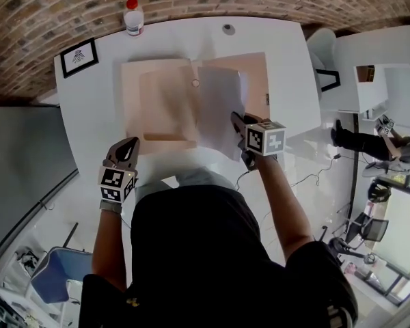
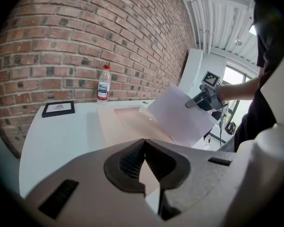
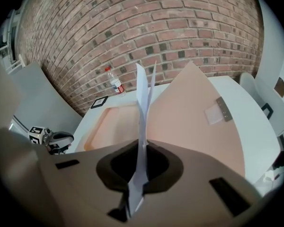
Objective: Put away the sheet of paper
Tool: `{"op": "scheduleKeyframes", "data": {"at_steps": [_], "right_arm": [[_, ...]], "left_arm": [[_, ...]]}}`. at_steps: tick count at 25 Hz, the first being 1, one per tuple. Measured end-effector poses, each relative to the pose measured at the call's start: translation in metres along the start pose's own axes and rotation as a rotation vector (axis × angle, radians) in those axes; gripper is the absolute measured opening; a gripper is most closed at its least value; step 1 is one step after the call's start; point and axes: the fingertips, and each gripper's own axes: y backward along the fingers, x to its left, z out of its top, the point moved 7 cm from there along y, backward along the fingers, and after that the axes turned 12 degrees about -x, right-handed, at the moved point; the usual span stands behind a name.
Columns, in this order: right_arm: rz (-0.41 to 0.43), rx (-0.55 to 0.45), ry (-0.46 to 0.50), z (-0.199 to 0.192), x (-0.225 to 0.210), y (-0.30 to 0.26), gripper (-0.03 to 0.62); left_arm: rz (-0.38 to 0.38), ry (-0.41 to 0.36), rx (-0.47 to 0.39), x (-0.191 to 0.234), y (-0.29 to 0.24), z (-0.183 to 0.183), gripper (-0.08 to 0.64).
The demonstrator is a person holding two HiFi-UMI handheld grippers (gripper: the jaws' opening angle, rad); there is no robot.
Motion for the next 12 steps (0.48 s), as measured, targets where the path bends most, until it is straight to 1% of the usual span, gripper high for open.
{"op": "scheduleKeyframes", "data": {"at_steps": [2, 7, 12], "right_arm": [[-0.005, 0.020, 0.001, -0.002, -0.002, -0.008, 0.011], [-0.021, 0.057, 0.010, -0.004, -0.008, -0.030, 0.011], [-0.040, 0.079, 0.017, -0.006, -0.013, -0.048, 0.011]], "left_arm": [[0.005, 0.008, 0.017, 0.001, 0.000, -0.005, 0.003], [0.016, 0.015, 0.029, 0.004, -0.001, -0.014, 0.003], [0.018, 0.022, 0.054, 0.002, -0.001, -0.022, 0.003]]}}
